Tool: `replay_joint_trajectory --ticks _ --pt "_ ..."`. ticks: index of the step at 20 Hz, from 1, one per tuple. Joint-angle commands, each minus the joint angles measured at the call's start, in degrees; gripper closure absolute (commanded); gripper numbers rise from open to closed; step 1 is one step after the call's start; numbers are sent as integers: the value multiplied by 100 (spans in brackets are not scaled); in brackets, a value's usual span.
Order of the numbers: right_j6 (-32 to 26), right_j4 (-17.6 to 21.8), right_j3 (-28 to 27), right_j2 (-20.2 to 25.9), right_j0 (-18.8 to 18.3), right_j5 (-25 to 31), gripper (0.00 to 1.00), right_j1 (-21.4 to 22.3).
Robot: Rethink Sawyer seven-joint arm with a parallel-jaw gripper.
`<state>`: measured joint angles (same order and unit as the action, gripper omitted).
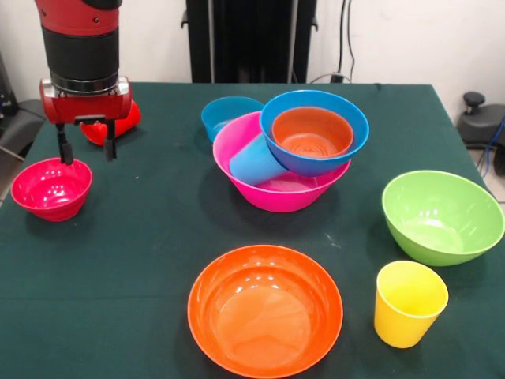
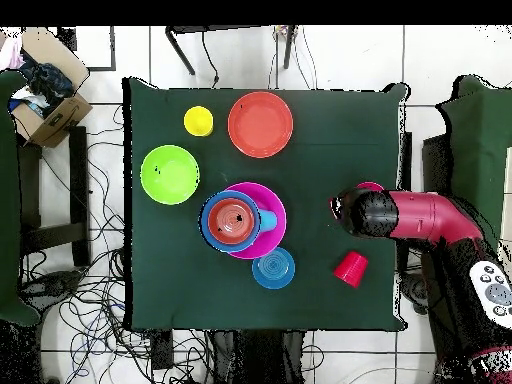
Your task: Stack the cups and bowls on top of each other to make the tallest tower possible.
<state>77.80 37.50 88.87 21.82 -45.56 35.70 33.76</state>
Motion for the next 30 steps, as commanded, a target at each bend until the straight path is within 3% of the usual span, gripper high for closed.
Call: replay_joint_trajectory --ticks 1,19,30 --pt "-200 407 -288 -38 72 -150 0 -452" --pt "-202 681 -746 -228 143 -361 0 -1043" --pt "-340 749 -830 -185 63 -243 0 -1016"
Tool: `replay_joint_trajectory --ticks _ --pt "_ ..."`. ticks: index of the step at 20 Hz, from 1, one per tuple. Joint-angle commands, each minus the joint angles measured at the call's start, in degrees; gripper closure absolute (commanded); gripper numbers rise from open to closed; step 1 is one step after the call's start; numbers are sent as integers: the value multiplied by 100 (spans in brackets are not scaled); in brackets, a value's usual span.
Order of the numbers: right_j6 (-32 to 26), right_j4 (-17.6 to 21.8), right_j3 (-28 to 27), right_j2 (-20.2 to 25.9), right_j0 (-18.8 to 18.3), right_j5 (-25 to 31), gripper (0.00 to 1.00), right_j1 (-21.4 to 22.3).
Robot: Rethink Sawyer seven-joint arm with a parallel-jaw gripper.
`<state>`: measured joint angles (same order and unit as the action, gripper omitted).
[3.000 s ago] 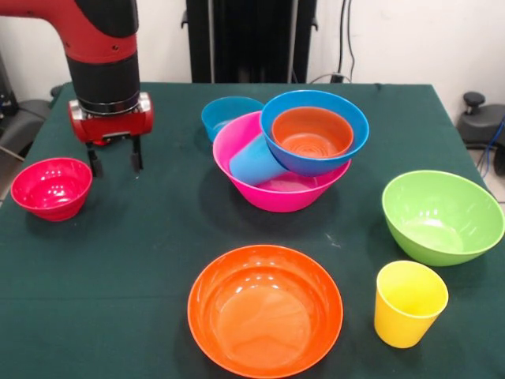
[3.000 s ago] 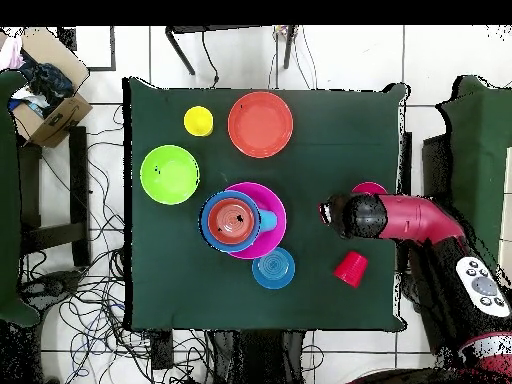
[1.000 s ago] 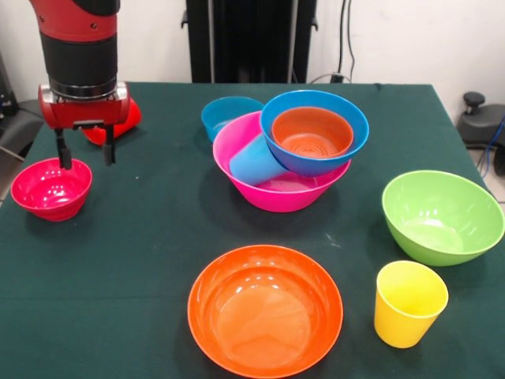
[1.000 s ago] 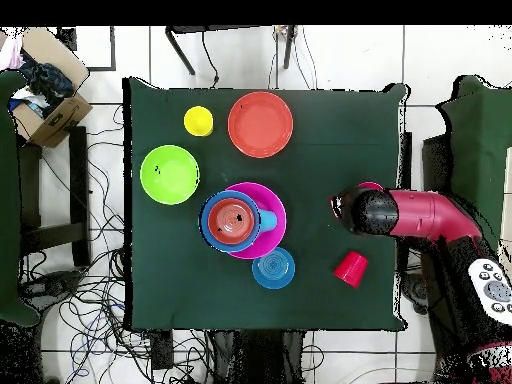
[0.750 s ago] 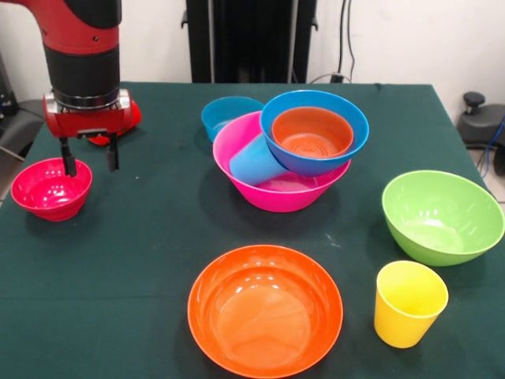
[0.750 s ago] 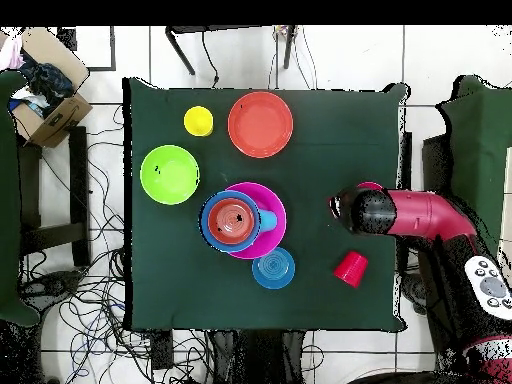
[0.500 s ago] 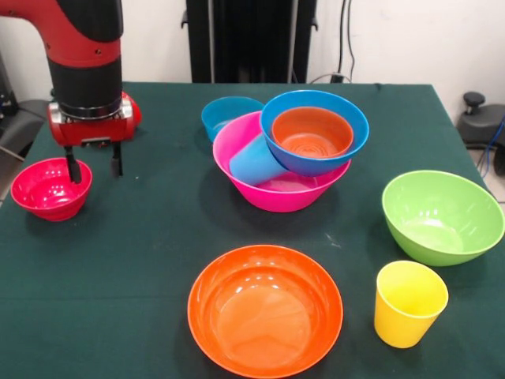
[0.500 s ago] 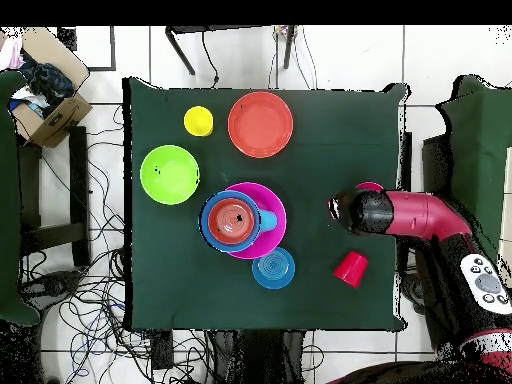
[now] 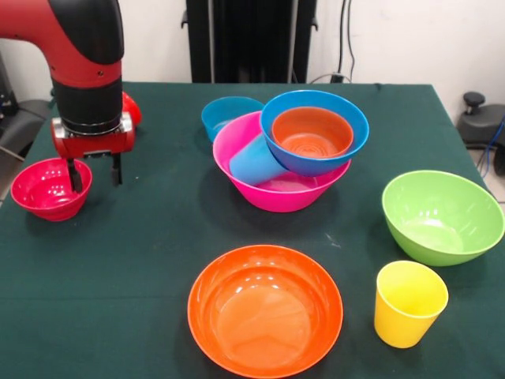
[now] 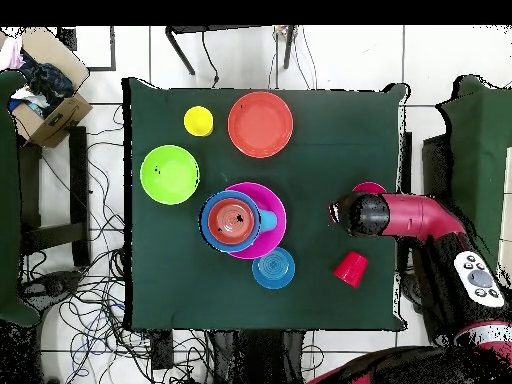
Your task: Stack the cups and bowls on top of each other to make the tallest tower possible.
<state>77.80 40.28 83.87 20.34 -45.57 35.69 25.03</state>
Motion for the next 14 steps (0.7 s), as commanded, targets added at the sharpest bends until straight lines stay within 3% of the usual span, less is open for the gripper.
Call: replay_joint_trajectory --ticks 1,14 --pt "-347 472 -305 -33 43 -263 0 -147" --pt "-463 629 -665 28 -106 -621 0 -808"
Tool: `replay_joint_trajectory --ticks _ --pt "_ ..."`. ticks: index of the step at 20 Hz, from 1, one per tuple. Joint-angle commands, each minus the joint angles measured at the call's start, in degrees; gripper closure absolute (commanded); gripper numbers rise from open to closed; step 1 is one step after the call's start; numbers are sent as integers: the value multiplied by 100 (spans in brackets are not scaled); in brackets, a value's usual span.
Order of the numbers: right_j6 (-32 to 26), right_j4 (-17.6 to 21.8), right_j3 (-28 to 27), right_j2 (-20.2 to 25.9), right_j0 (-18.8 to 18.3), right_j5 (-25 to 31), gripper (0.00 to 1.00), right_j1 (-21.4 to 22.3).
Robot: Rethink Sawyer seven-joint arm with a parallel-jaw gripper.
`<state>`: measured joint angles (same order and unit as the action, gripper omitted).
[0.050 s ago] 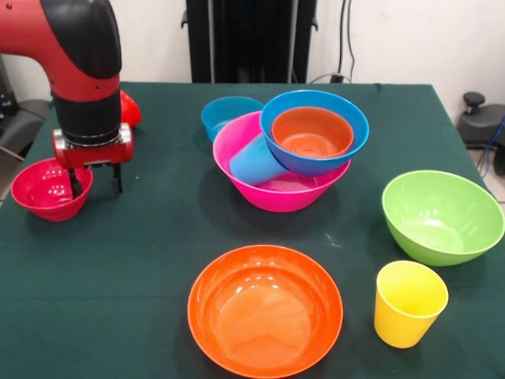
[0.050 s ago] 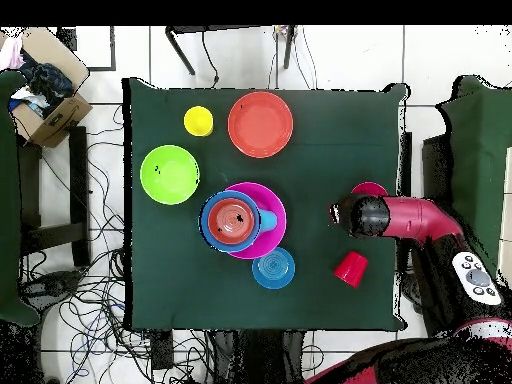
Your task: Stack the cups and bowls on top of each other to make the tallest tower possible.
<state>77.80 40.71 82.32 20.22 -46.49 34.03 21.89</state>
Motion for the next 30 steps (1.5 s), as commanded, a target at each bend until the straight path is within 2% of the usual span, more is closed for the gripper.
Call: replay_joint_trajectory --ticks 1,2,5,7,13,15,19,27,30 --pt "-452 600 -538 37 -14 -483 0 -527" --pt "-424 575 -527 33 -17 -503 100 -538" --pt "-434 545 -565 87 -38 -546 100 -603" --pt "-576 480 -437 127 -115 -431 100 -499" --pt "-496 233 -86 180 -136 -177 100 -184" --pt "-378 77 173 224 -127 -95 100 53" --pt "76 -312 1006 291 -25 -22 100 904" --pt "1488 -853 1788 -312 881 -156 100 2062" --pt "1989 -1093 1951 -587 1313 -220 100 2304"
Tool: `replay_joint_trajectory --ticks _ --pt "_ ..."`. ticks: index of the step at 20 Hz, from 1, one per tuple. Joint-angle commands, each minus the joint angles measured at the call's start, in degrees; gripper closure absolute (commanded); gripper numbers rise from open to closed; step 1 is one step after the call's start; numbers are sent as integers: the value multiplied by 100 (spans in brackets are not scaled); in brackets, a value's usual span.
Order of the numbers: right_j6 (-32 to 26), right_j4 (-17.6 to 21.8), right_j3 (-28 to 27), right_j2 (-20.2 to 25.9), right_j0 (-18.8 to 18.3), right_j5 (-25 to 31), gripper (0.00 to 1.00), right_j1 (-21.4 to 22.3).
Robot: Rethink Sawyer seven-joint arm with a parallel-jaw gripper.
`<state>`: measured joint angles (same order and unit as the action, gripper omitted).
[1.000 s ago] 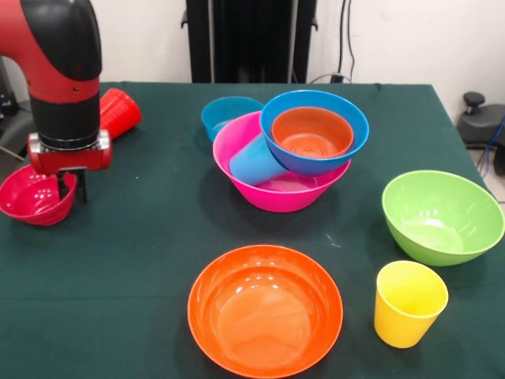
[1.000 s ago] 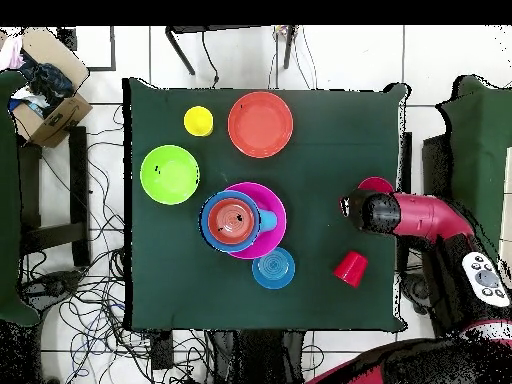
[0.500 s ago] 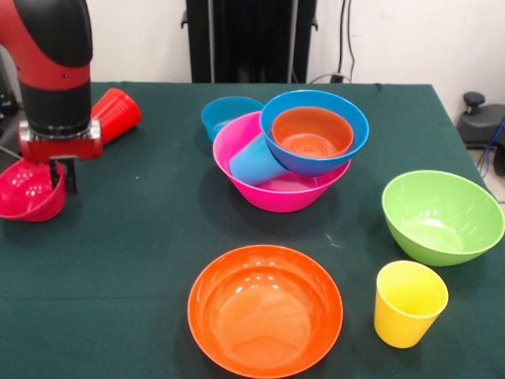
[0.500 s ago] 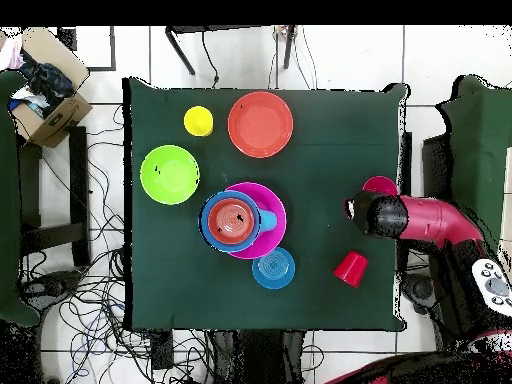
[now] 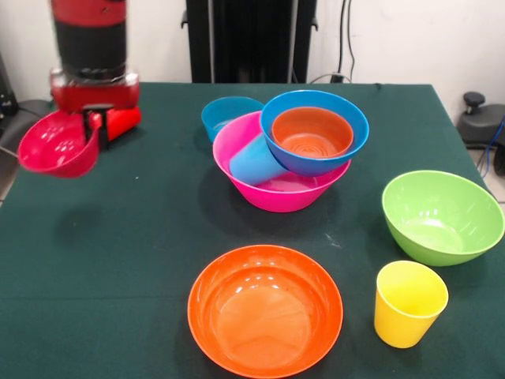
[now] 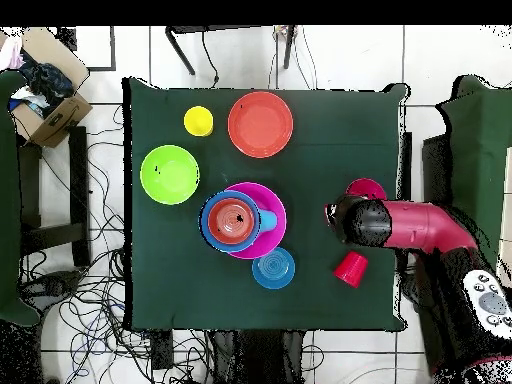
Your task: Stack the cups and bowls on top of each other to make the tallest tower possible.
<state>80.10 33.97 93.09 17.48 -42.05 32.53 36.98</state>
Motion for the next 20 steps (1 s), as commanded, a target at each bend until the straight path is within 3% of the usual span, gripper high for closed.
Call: replay_joint_trajectory --ticks 1,7,12,16,20 --pt "1933 -510 915 -400 1022 -75 100 864" --pt "2531 -1110 980 -643 1747 147 100 1286" --pt "2433 -1470 828 -653 1999 858 100 1771" --pt "1919 -1634 642 -500 1758 1296 100 1931" --pt "1754 -1831 553 -425 1697 1698 100 2097"
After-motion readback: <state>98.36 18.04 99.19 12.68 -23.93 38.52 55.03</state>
